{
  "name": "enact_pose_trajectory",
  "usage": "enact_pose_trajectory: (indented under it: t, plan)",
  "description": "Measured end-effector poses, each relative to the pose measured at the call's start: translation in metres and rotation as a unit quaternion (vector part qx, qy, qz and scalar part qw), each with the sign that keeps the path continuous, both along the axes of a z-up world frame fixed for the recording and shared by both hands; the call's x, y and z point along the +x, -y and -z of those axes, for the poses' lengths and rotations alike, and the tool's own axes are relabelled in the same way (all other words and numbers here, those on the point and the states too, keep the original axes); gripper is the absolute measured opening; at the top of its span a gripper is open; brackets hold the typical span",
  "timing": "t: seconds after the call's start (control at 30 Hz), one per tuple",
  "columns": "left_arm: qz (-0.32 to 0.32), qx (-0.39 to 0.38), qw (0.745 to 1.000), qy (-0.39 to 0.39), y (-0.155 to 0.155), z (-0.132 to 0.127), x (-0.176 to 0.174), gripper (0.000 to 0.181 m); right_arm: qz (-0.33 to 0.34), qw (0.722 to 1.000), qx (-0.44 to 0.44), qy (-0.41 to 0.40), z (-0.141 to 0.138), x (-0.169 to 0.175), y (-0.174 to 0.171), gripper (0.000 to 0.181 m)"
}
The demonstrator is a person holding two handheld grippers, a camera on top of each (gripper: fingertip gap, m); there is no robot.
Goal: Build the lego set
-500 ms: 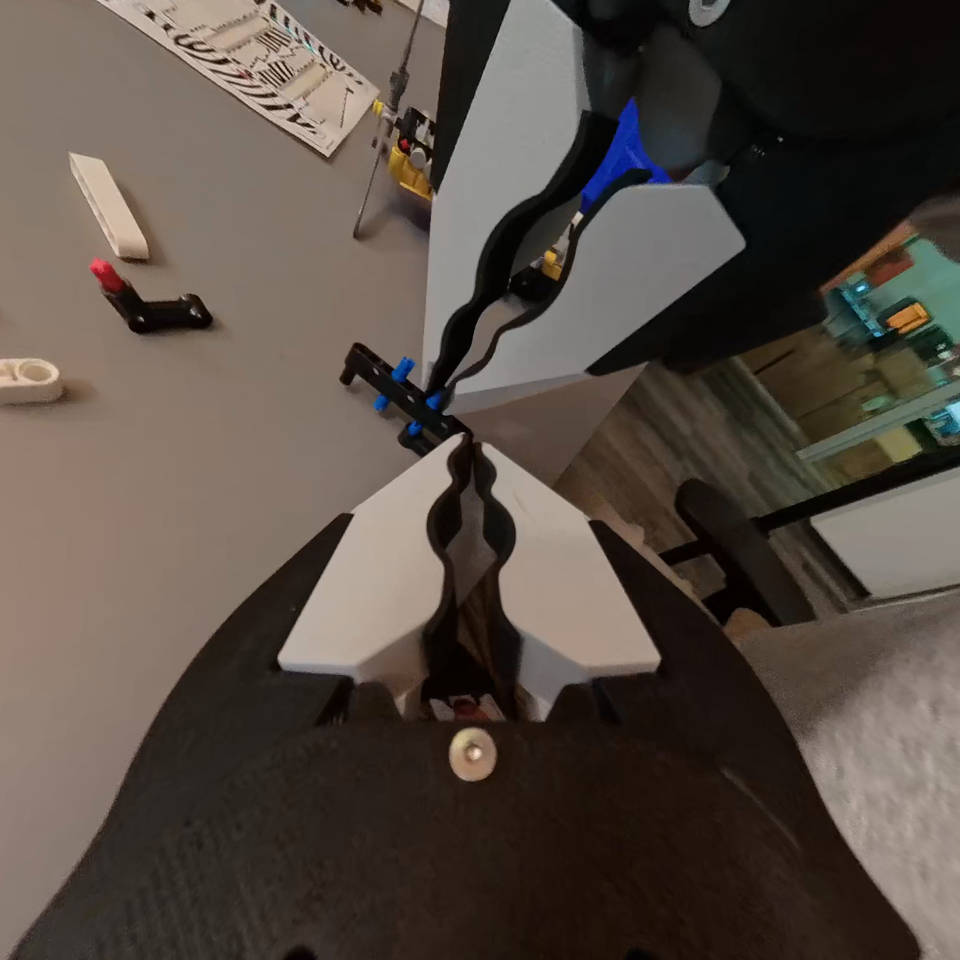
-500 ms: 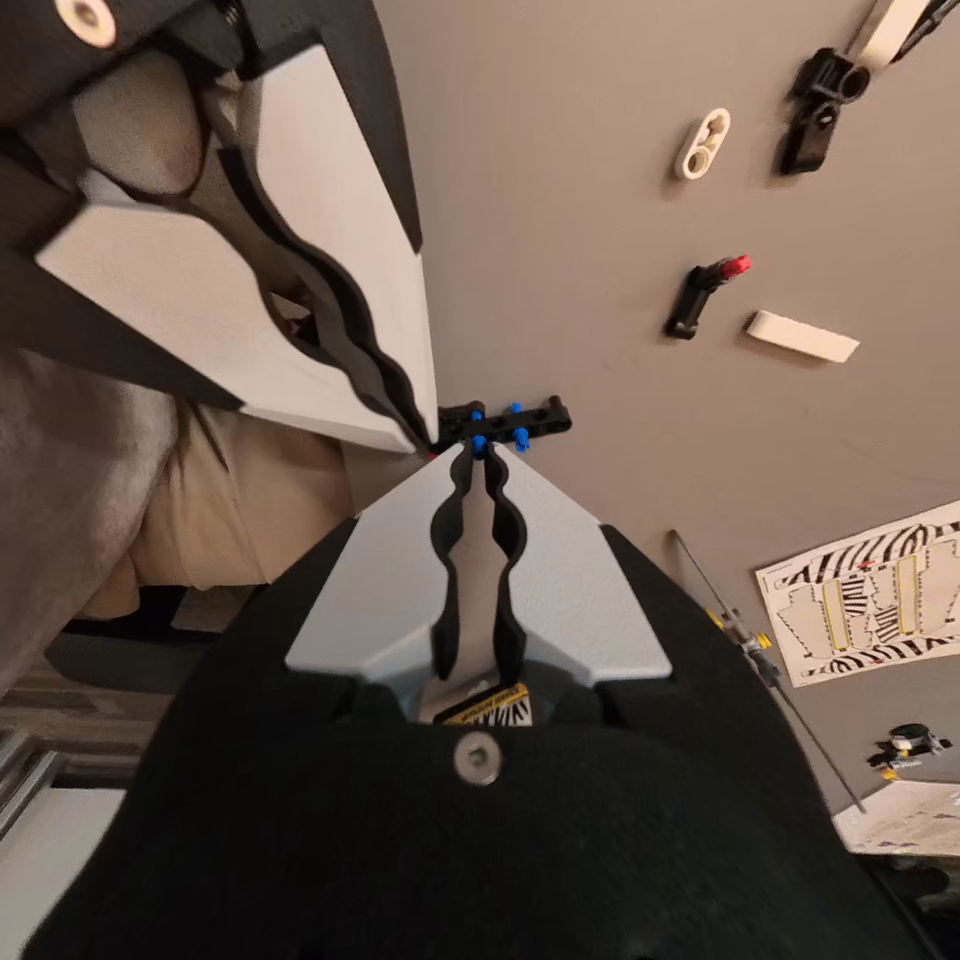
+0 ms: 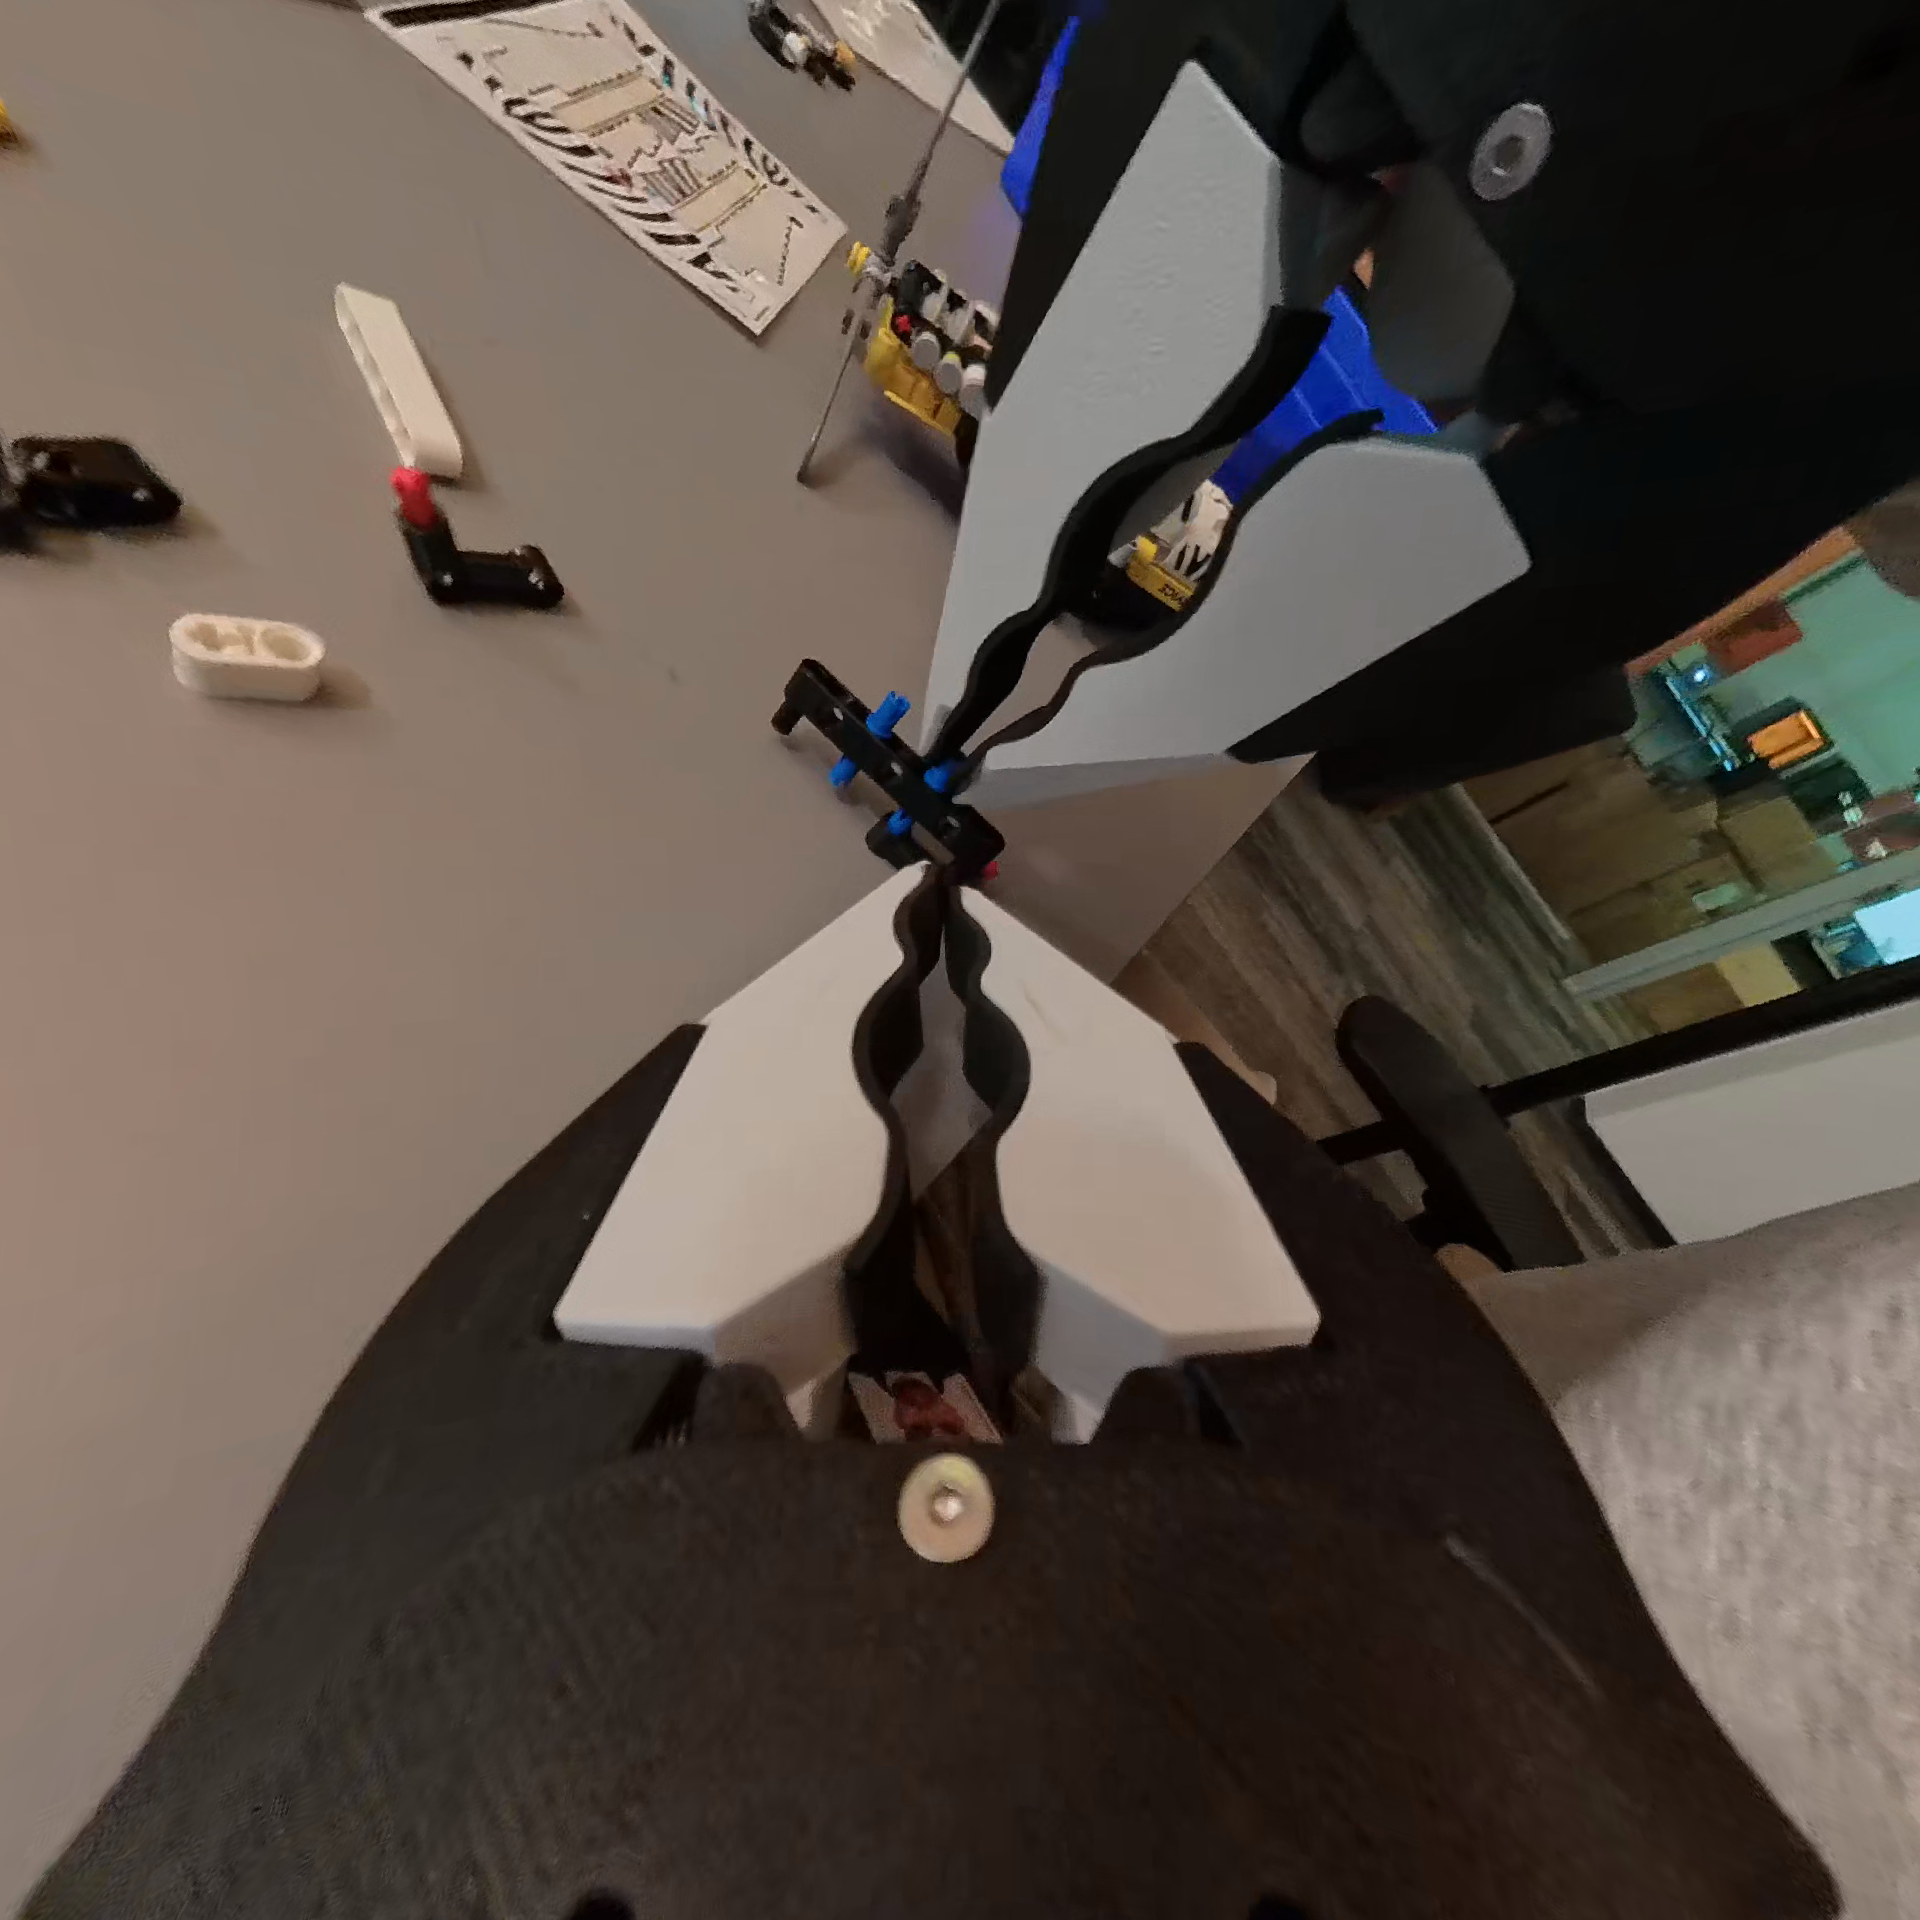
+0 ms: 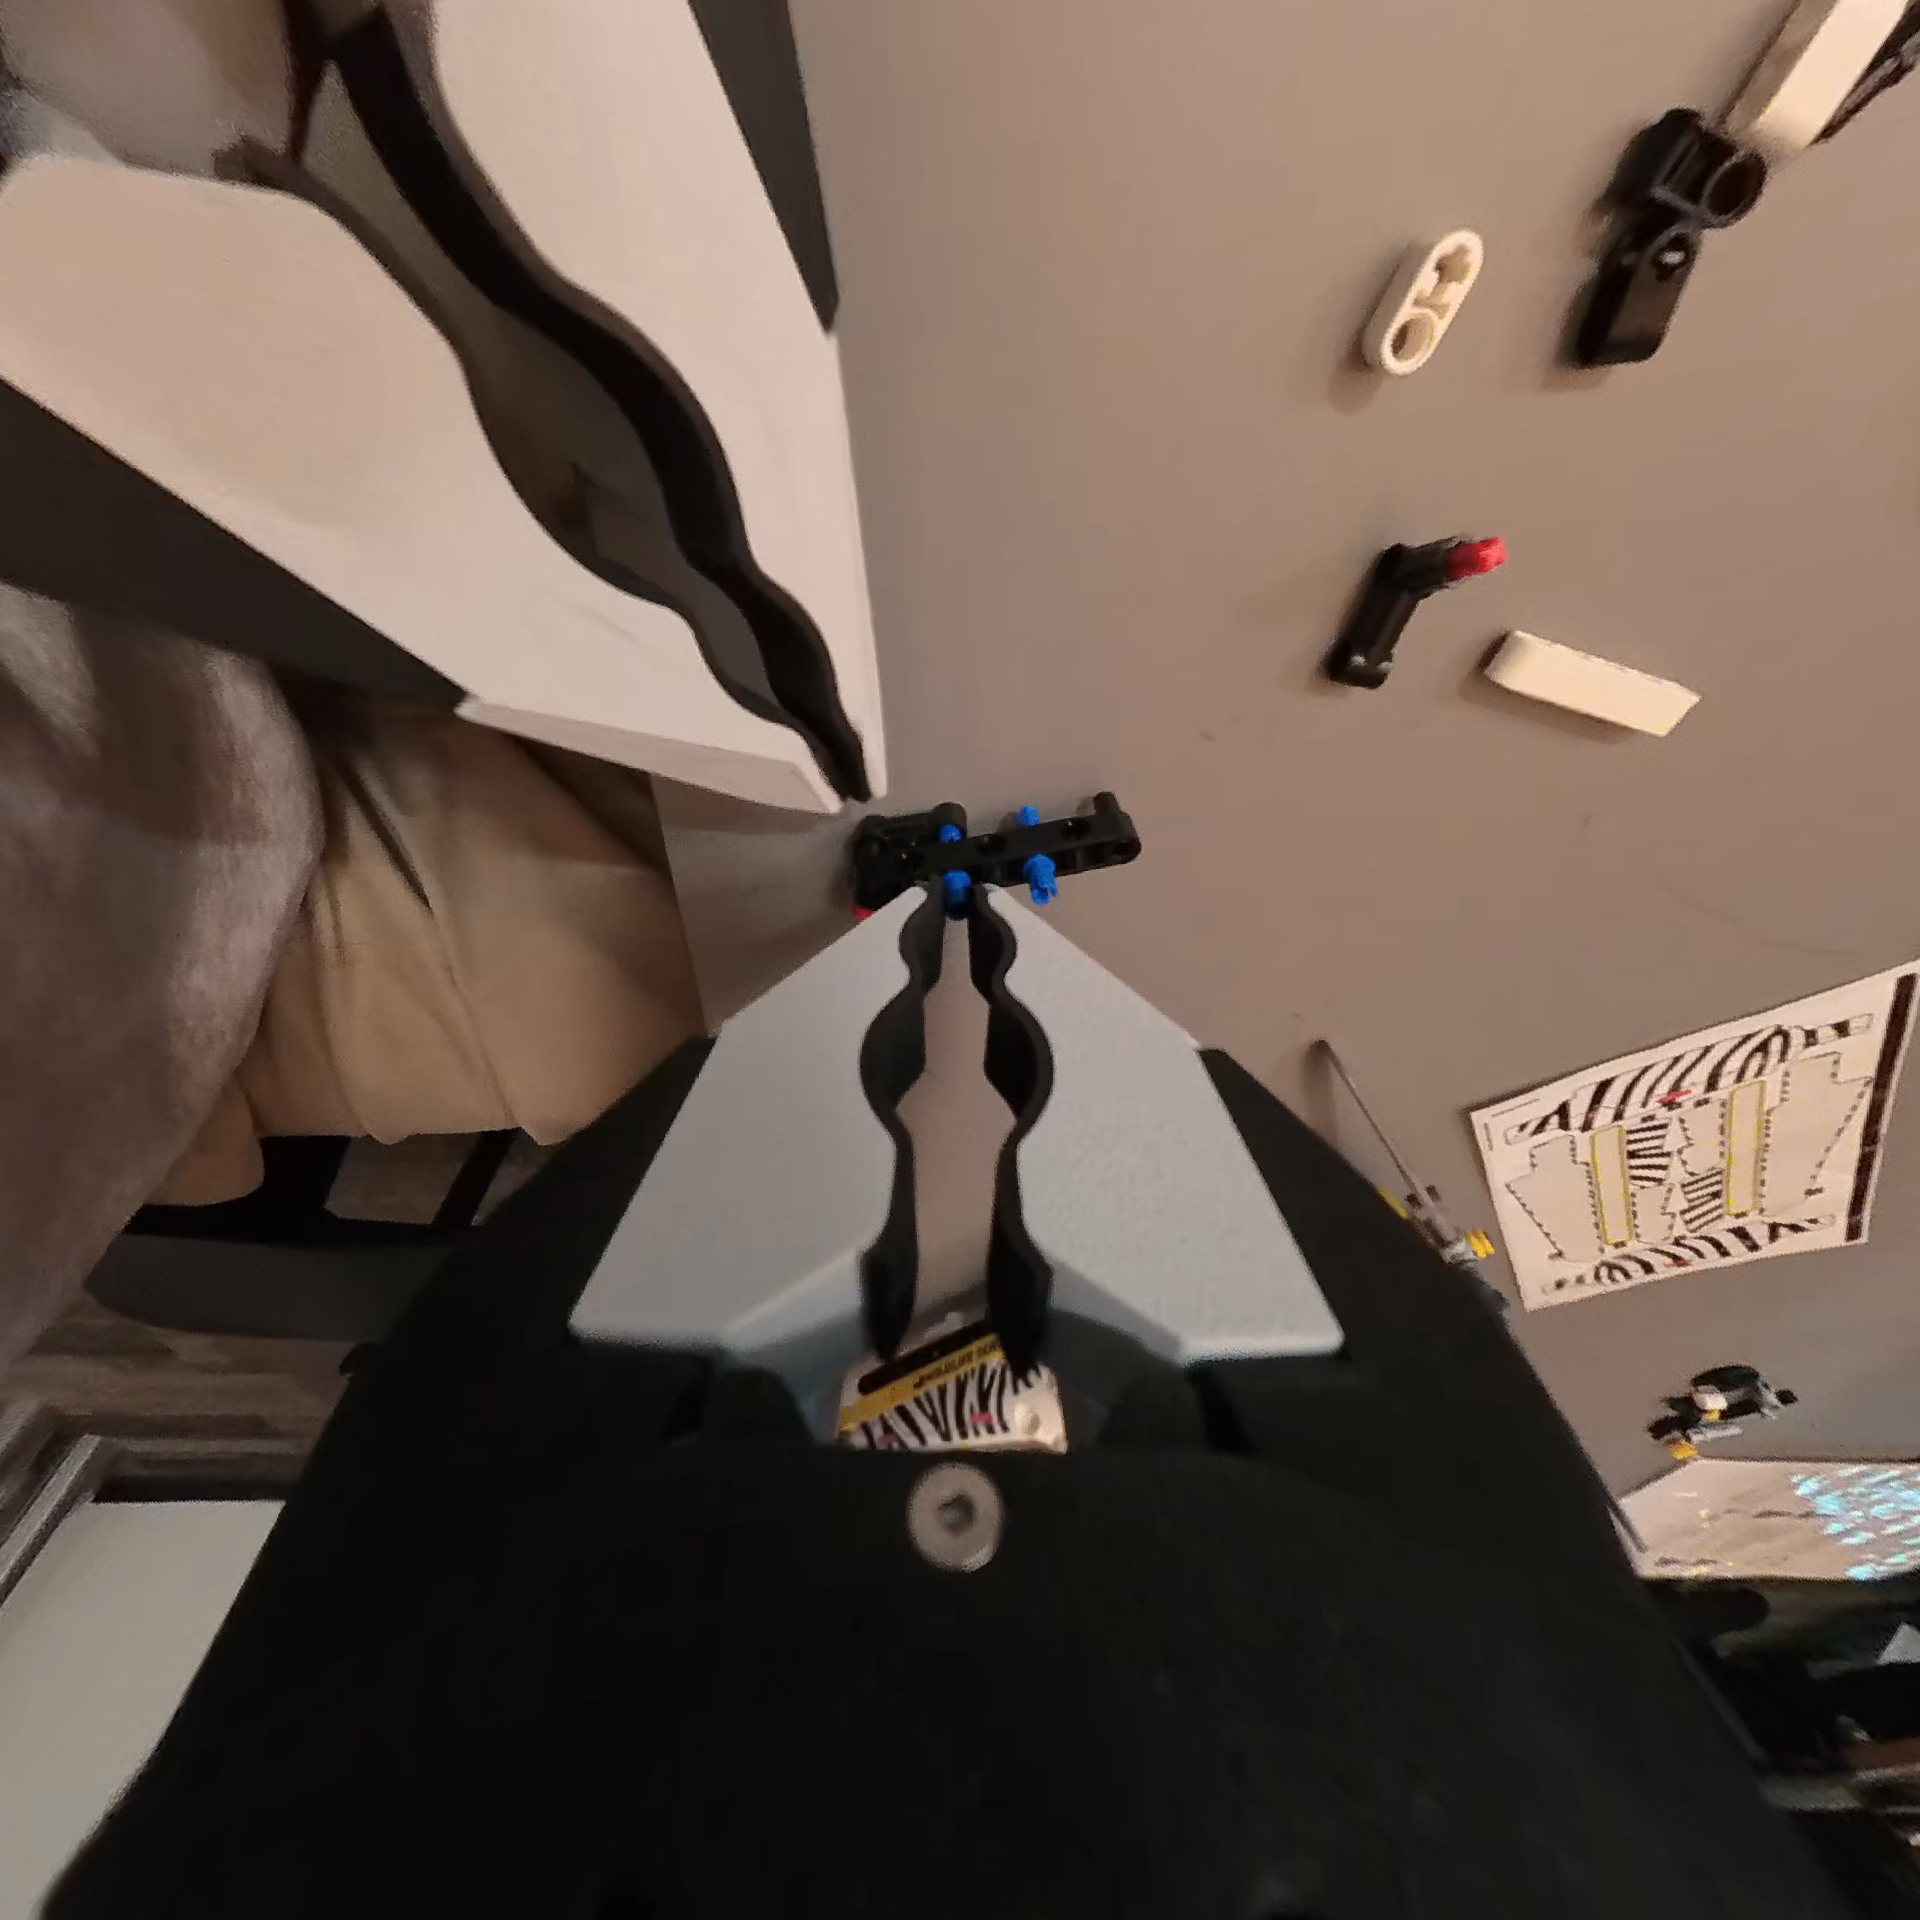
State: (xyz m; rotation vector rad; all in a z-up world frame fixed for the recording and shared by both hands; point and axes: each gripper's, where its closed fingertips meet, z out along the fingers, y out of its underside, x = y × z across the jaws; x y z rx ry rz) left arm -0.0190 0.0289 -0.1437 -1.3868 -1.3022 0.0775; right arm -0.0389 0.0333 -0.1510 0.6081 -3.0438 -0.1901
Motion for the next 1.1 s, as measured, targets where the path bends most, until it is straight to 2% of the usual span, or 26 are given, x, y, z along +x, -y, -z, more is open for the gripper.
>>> enact_pose_trajectory:
  t: [0.17,0.57,1.1]
  plan:
    - [-0.032,-0.006,0.999,0.003,0.014,0.0,0.004,0.0,-0.004,0.999,0.021,-0.024,0.0,0.0,0.0,0.002]
    - [-0.028,0.013,0.999,-0.005,0.011,0.0,0.006,0.0,0.003,0.999,0.027,-0.019,0.001,0.001,0.004,0.002]
    - [-0.023,0.011,1.0,-0.012,0.01,0.0,0.006,0.0,0.03,0.998,-0.046,0.025,-0.001,-0.001,-0.002,0.003]
